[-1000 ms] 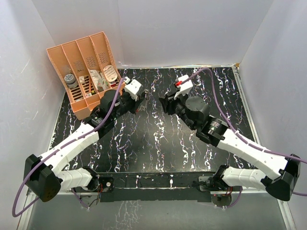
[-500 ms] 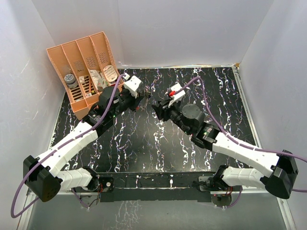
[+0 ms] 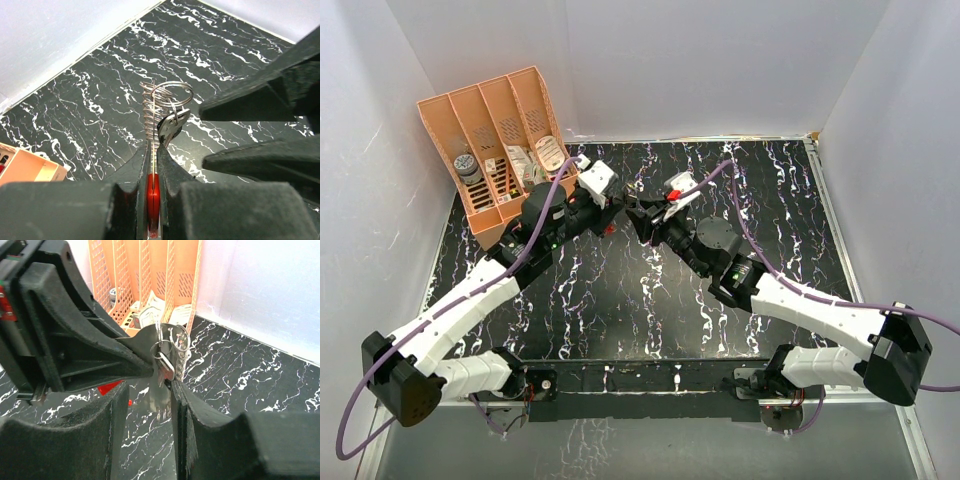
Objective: Remove the keys from the keyring
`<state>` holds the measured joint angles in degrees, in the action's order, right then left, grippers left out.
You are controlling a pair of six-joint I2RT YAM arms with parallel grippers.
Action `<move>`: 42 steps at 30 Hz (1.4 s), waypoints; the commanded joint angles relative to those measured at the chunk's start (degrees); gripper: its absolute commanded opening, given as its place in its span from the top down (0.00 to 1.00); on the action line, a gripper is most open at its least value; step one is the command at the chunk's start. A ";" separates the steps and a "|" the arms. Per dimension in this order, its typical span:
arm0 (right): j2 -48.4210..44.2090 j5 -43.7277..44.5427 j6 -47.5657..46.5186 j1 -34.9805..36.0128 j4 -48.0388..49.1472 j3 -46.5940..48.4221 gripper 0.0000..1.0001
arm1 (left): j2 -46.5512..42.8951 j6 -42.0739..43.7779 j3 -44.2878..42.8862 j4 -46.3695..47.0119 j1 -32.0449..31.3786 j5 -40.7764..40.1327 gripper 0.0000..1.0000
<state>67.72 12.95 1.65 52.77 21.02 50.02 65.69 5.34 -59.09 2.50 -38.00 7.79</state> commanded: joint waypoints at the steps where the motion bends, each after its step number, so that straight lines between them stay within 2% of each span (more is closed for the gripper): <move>1: -0.05 1.32 -1.02 0.14 6.67 -0.18 0.62 | -3.49 0.33 -3.41 1.11 -0.58 2.16 1.00; 18: 0.88 1.19 -0.89 0.11 8.34 0.21 0.67 | -4.07 0.29 -3.85 0.98 -1.64 1.94 1.00; 21: 1.25 -0.10 -0.07 0.09 8.02 0.63 0.73 | -3.98 0.31 -3.58 1.56 -1.74 1.60 1.00; 24: 1.75 -0.62 0.59 0.14 7.60 0.95 0.90 | -3.68 0.45 -3.52 1.79 -1.88 1.52 1.00; 26: 1.92 -0.81 0.87 0.14 7.38 1.01 0.96 | -3.36 0.49 -3.59 1.87 -1.97 1.42 1.00; 31: 2.07 -2.36 0.90 0.09 7.07 1.45 0.88 | -2.57 0.70 -3.59 1.81 -2.17 0.95 1.00; 42: 2.50 -0.76 -0.61 0.14 6.59 2.71 0.83 | -2.91 0.71 -3.32 2.11 -2.78 1.12 1.00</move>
<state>70.08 11.46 1.89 52.77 25.52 49.82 63.92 6.00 -60.64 2.26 -39.94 7.97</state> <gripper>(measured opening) 0.168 0.044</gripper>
